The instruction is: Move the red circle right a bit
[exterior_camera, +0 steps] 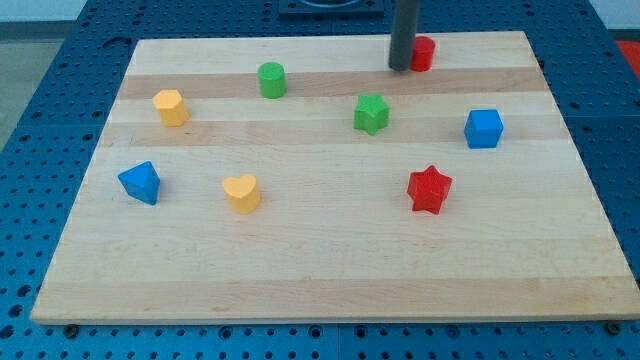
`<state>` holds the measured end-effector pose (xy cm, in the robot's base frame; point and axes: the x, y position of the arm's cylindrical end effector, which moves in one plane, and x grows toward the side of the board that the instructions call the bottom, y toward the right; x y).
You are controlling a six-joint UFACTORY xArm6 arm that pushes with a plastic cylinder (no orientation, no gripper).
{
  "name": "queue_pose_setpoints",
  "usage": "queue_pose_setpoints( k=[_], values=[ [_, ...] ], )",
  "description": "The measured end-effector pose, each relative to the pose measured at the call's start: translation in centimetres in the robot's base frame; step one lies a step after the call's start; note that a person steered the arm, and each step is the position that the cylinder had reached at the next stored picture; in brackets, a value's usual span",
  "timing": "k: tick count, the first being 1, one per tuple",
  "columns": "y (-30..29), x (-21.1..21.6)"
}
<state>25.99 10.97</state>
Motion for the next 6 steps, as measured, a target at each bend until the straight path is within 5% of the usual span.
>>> queue_pose_setpoints(
  k=[2, 4, 6],
  values=[
    [-3.3, -1.4],
    [2.0, -2.3],
    [1.1, 1.7]
  ],
)
